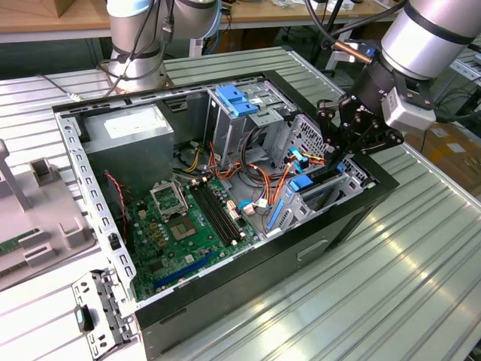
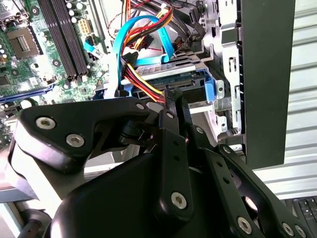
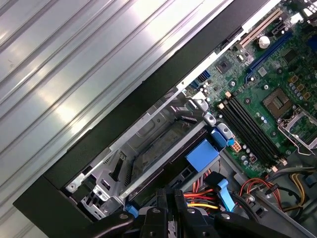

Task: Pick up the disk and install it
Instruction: 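Insert the first disk wire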

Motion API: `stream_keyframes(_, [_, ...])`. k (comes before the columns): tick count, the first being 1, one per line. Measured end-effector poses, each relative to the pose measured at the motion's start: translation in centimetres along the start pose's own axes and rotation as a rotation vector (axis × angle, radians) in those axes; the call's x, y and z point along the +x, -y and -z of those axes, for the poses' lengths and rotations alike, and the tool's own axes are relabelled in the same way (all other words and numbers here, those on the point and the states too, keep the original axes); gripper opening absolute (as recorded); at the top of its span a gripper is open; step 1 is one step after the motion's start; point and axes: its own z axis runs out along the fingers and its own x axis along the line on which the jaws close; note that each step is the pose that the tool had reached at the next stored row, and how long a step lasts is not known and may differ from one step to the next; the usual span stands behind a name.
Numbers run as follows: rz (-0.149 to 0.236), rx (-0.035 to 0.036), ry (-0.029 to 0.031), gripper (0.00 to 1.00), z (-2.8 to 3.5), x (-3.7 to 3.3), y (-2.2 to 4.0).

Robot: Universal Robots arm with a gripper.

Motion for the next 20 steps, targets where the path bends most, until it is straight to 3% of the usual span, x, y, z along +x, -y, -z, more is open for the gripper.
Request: stream_keyframes(20, [-0.02,0.0013,-0.0011,0.17,-0.03,-0.1,-0.1])
